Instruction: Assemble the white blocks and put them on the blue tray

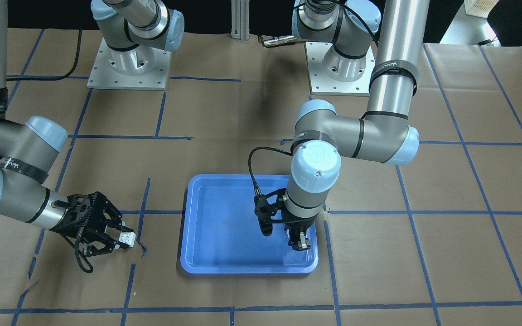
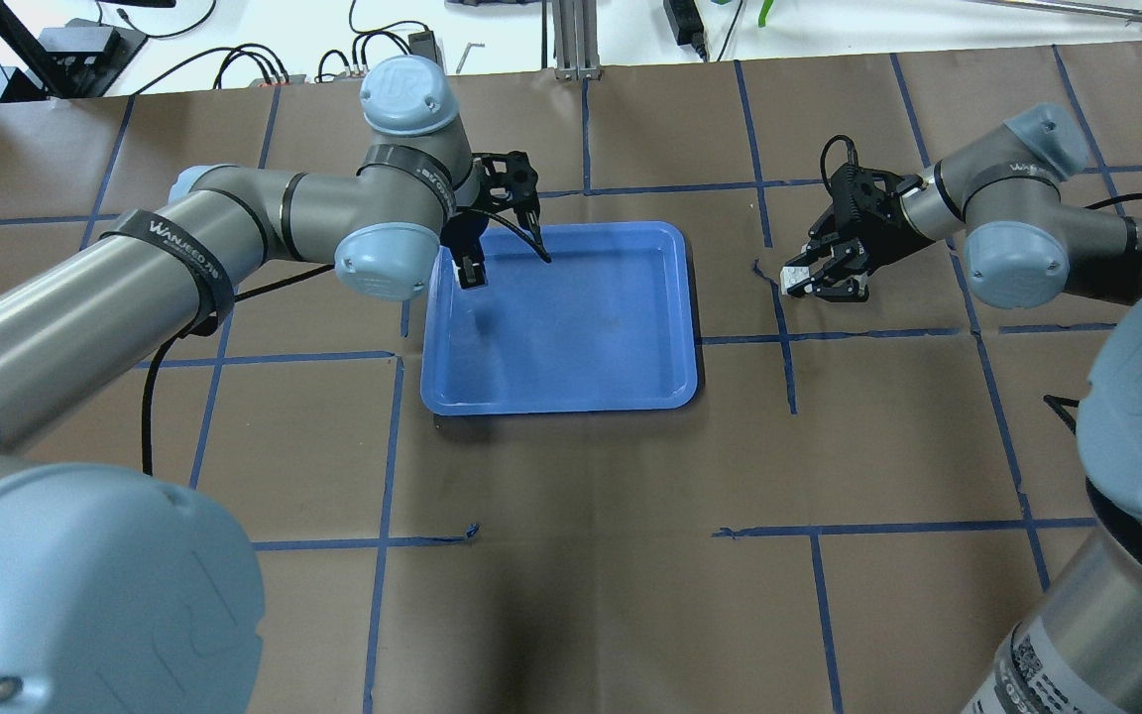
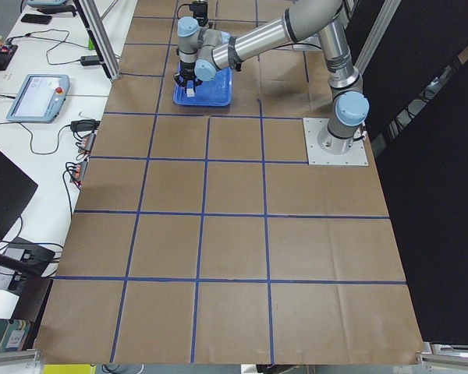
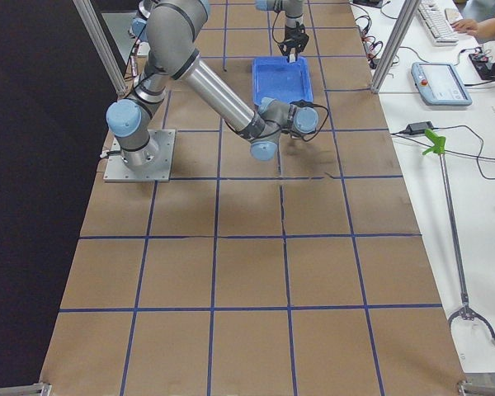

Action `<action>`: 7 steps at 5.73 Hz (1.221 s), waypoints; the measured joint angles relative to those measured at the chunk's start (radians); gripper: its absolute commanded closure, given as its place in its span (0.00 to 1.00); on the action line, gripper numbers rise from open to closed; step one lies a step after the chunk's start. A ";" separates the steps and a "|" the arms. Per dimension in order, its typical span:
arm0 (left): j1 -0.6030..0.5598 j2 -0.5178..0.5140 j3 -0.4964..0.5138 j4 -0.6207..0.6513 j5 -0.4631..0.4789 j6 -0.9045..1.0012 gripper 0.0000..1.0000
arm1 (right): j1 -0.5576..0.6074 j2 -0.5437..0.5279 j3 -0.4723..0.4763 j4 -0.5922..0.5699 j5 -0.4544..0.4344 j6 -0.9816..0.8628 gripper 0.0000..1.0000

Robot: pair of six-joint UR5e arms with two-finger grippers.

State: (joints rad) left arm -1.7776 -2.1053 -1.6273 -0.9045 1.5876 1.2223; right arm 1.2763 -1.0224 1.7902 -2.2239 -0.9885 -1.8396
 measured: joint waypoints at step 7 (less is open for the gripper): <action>-0.073 -0.019 -0.049 0.040 -0.079 0.005 0.00 | -0.001 -0.297 0.066 0.105 -0.076 -0.028 0.78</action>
State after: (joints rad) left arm -1.8505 -2.1245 -1.6768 -0.8649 1.5089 1.2272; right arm 1.2754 -1.3199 1.8560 -2.1193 -1.0641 -1.8678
